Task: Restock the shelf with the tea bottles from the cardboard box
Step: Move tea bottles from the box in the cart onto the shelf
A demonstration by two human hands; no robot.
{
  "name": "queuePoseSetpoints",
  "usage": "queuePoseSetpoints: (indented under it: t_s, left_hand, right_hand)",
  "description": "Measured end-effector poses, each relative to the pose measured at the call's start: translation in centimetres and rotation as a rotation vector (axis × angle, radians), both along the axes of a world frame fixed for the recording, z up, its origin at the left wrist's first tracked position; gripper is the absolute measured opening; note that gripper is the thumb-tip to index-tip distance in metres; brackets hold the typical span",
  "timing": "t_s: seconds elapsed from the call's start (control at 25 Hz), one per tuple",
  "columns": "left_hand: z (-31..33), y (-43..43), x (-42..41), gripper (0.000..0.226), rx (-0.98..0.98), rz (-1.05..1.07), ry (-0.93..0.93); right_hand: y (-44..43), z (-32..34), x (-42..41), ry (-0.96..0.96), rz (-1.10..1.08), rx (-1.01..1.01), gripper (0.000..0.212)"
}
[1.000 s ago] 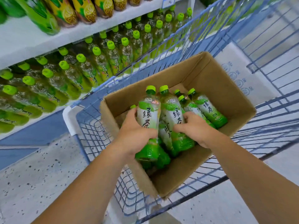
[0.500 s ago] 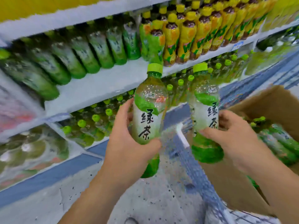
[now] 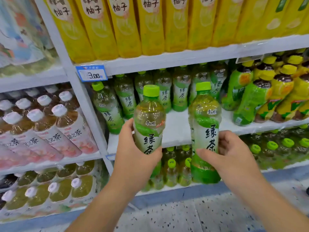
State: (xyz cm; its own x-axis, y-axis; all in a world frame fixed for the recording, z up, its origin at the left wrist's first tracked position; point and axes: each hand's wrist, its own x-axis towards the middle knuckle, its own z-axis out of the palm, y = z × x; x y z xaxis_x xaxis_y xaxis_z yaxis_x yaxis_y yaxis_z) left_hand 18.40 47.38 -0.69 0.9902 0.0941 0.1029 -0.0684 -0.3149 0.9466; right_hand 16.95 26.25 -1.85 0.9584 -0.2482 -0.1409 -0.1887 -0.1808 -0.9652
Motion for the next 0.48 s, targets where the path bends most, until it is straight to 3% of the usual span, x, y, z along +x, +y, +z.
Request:
queuePoseSetpoints:
  t_s: [0.32,0.48]
  left_hand:
    - [-7.5,3.3,10.2,0.060,-0.015,0.184,-0.312]
    - [-10.2,4.1,13.2,0.063,0.005,0.192,-0.391]
  right_hand:
    - [6.7,-7.0,12.9,-0.308,0.051,0.071,0.037]
    - [8.6,-9.8,16.7,-0.418,0.085,0.035,0.036]
